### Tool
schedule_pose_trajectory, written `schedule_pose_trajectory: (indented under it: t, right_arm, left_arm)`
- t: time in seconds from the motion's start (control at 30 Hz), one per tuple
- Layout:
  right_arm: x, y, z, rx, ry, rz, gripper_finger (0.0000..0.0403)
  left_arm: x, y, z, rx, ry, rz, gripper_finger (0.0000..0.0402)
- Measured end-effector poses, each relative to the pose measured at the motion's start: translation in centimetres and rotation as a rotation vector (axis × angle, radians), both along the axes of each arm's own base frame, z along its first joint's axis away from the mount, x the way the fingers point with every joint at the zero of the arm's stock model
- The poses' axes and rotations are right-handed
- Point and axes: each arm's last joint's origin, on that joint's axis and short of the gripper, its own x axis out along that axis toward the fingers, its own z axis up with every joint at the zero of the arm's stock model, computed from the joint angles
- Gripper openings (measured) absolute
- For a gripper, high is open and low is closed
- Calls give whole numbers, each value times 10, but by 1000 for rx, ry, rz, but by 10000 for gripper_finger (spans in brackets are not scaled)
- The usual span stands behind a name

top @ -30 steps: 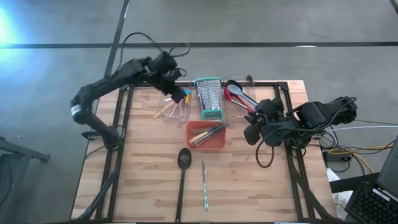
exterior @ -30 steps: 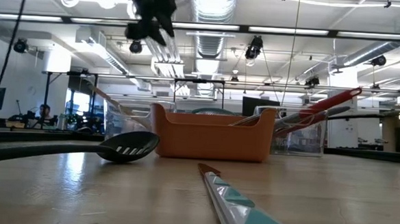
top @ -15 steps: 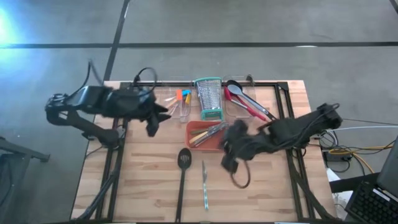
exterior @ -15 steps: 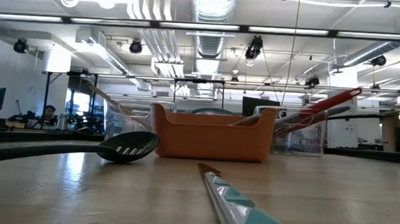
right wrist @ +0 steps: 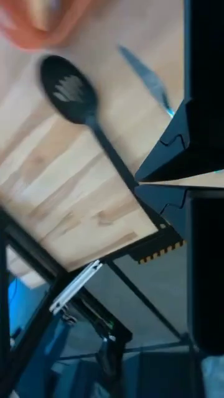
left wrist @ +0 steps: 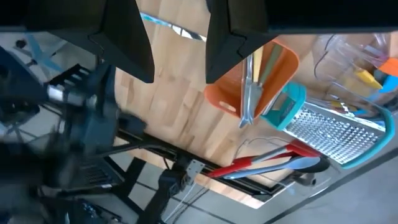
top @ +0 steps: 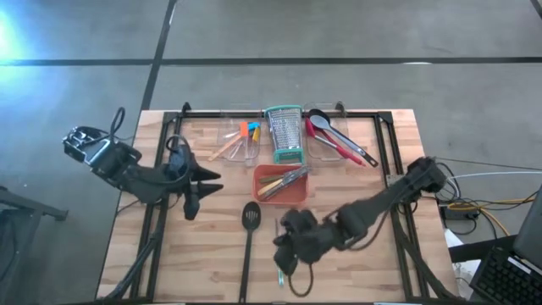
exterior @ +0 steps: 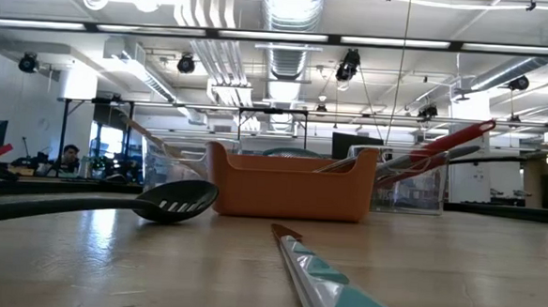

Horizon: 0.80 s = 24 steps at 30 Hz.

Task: Pick & Place Kitchen Items
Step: Put the blue patterned knife into the orange bin

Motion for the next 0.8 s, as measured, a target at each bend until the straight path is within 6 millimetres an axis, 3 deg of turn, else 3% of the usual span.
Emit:
schedule_pose_trajectory:
  t: [0.33, 0.53, 0.8]
  right_arm:
    - [14, 41, -66, 193, 127, -211, 8]
    - [19, 55, -97, 257, 197, -266, 10]
    - [31, 65, -136, 333, 307, -239, 69]
  left_arm:
    - [8, -4, -8, 57, 35, -15, 149]
    - [8, -4, -10, 86, 46, -29, 149]
    - [7, -4, -10, 108, 53, -48, 149]
